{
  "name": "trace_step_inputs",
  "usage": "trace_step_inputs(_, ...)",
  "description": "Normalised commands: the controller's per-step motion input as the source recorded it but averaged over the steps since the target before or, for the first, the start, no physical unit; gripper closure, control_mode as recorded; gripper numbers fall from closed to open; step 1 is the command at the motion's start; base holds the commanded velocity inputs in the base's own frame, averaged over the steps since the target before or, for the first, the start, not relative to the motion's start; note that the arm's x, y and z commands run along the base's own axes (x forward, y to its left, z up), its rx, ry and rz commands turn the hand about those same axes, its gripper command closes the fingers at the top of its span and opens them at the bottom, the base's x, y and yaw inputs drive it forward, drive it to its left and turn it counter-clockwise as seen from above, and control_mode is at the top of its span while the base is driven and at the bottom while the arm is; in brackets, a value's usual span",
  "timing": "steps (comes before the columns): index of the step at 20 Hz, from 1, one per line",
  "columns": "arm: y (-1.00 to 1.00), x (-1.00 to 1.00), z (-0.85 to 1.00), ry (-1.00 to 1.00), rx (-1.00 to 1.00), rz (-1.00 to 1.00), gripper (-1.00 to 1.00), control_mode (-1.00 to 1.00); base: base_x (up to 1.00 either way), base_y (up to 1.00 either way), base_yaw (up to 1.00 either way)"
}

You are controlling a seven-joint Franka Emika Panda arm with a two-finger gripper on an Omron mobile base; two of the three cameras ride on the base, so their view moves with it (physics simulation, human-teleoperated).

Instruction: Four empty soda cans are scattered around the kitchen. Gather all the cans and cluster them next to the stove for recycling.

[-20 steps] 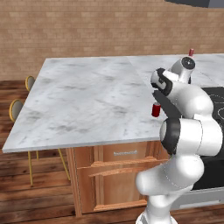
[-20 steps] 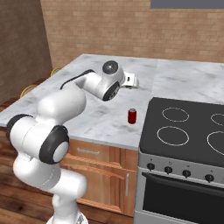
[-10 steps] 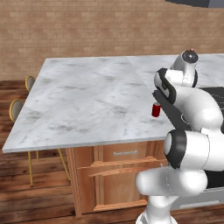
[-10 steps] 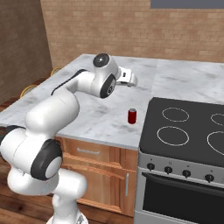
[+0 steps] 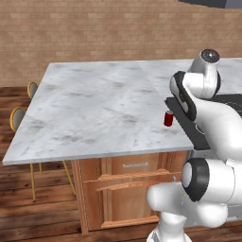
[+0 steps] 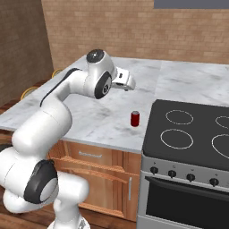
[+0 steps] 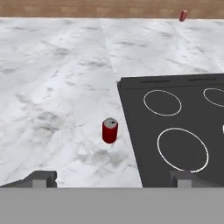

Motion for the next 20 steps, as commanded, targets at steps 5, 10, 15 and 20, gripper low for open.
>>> trace_step_inputs(5,0.19,-0.57,-0.13,0.09,0.10,0.00,-1.00,-1.00,0.00,0.00,0.00)
trace_step_inputs(10,0.11,-0.69,0.00,0.00,0.00,0.00,-1.00,-1.00,0.00,0.00,0.00)
trace_step_inputs(15,0.18,-0.63,0.02,0.00,0.00,0.00,-1.00,-1.00,0.00,0.00,0.00)
trace_step_inputs(20,0.11,-0.60,0.10,0.00,0.00,0.00,-1.00,-1.00,0.00,0.00,0.00)
